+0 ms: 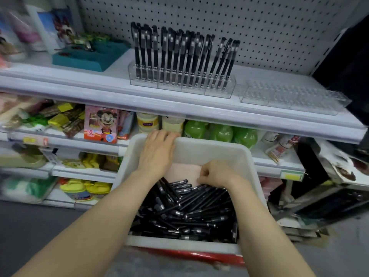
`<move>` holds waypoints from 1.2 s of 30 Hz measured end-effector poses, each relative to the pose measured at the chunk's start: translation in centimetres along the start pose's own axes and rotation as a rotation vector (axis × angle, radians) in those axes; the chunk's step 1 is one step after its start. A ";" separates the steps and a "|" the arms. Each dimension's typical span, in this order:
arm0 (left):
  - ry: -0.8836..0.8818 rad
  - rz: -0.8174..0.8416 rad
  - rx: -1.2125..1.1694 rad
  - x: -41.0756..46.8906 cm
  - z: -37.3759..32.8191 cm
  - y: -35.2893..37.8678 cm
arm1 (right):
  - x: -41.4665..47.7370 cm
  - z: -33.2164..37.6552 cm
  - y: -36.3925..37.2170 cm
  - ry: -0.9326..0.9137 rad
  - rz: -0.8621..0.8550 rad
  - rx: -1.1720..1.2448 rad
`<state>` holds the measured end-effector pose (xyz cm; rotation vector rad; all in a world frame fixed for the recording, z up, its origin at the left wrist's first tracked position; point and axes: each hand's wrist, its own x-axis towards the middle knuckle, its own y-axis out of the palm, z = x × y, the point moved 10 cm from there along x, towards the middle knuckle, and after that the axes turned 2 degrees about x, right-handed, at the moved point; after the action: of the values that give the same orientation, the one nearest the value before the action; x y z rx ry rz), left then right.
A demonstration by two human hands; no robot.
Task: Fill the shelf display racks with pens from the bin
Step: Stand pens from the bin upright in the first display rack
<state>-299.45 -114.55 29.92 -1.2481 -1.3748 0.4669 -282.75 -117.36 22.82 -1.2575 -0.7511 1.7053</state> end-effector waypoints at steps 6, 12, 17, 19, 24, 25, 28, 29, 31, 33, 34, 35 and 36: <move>0.004 0.016 0.001 -0.2 -0.1 -0.1 | -0.9 0.4 1.1 -0.011 0.163 0.034; 0.016 0.012 -0.001 -0.1 -0.2 -0.1 | -1.3 0.7 0.9 -0.091 0.209 0.165; 0.012 0.000 -0.022 -0.1 -0.3 -0.5 | -1.9 2.1 -1.4 -0.243 0.111 0.476; -0.003 0.003 -0.037 -0.1 -0.1 -0.3 | -2.1 2.7 -3.6 -0.312 -0.022 0.663; -0.010 0.143 -0.030 0.8 -0.3 -0.4 | -3.2 3.3 -9.6 -0.373 -0.337 0.827; -0.002 0.178 -0.011 1.3 -0.5 -0.8 | -3.4 3.5 -10.7 -0.385 -0.371 0.840; 0.062 0.115 0.018 3.5 -1.9 -4.4 | -3.9 4.6 -14.2 -0.411 -0.433 0.844; 0.079 0.055 0.014 4.4 -2.3 -5.9 | -4.0 5.2 -15.6 -0.426 -0.457 0.834; 0.101 -0.031 0.027 6.5 -2.7 -8.1 | -4.2 6.2 -18.6 -0.453 -0.527 0.829; 0.109 -0.098 0.061 8.6 -2.8 -9.6 | -4.4 6.9 -21.9 -0.475 -0.654 0.816; 0.108 -0.124 0.074 9.6 -2.7 -10.0 | -4.6 7.0 -23.5 -0.481 -0.740 0.798; 0.112 -0.144 0.090 10.4 -2.6 -10.3 | -4.9 7.0 -25.1 -0.476 -0.830 0.772; 0.119 -0.159 0.112 11.3 -2.4 -10.4 | -5.2 7.0 -26.4 -0.466 -0.909 0.756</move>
<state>-298.80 -109.46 44.59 -1.0503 -1.3165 0.3488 -281.20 -110.09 49.56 0.0513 -0.6753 1.2747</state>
